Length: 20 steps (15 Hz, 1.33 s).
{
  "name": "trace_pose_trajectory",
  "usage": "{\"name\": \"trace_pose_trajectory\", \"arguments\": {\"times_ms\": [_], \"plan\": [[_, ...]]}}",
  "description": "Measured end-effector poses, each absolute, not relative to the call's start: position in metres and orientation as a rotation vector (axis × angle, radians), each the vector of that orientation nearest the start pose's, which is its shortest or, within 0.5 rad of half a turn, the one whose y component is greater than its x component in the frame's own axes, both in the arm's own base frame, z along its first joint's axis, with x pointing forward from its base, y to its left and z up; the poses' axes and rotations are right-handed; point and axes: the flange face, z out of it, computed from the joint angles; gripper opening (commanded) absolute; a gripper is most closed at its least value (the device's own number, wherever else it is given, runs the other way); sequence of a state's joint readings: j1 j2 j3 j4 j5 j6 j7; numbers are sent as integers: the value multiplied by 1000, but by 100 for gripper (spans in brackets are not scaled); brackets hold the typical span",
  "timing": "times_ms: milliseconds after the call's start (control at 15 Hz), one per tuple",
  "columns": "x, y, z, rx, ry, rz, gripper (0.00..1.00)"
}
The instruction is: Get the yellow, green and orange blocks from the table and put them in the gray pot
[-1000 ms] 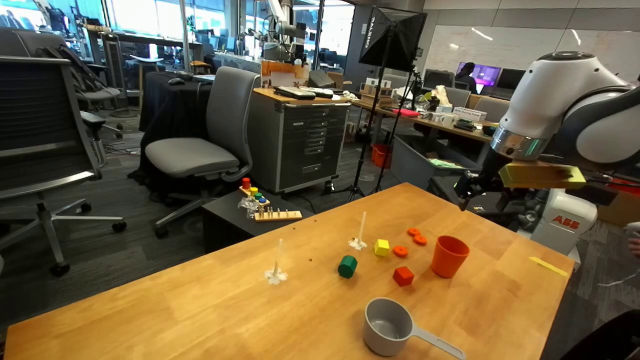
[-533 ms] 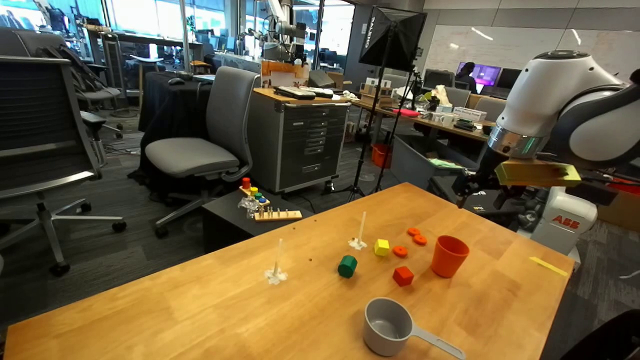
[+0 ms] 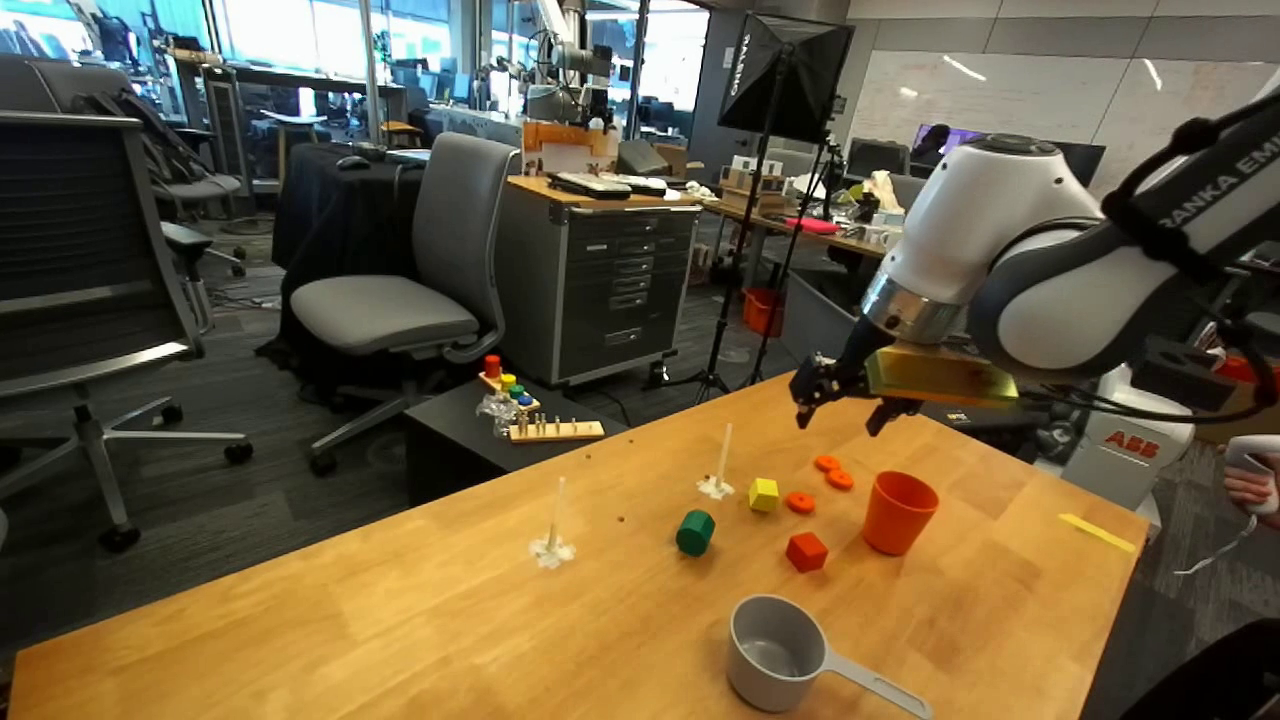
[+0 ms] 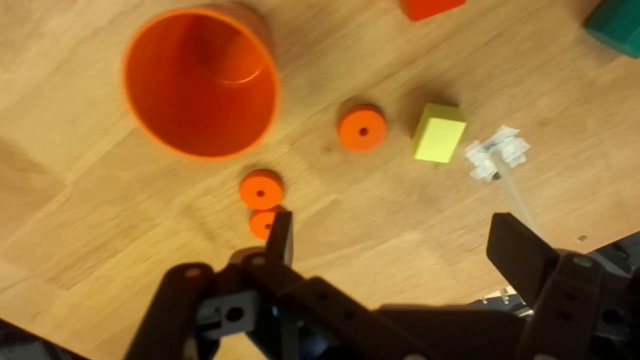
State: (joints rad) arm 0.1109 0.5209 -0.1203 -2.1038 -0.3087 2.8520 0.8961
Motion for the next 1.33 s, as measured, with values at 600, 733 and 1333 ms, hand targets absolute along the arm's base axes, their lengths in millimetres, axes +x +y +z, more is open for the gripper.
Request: {"name": "trace_pose_trajectory", "arguments": {"times_ms": [600, 733, 1333], "plan": [[646, 46, 112, -2975, 989, -376, 100], [652, 48, 96, -2963, 1006, -361, 100], [672, 53, 69, -2904, 1057, -357, 45]]}}
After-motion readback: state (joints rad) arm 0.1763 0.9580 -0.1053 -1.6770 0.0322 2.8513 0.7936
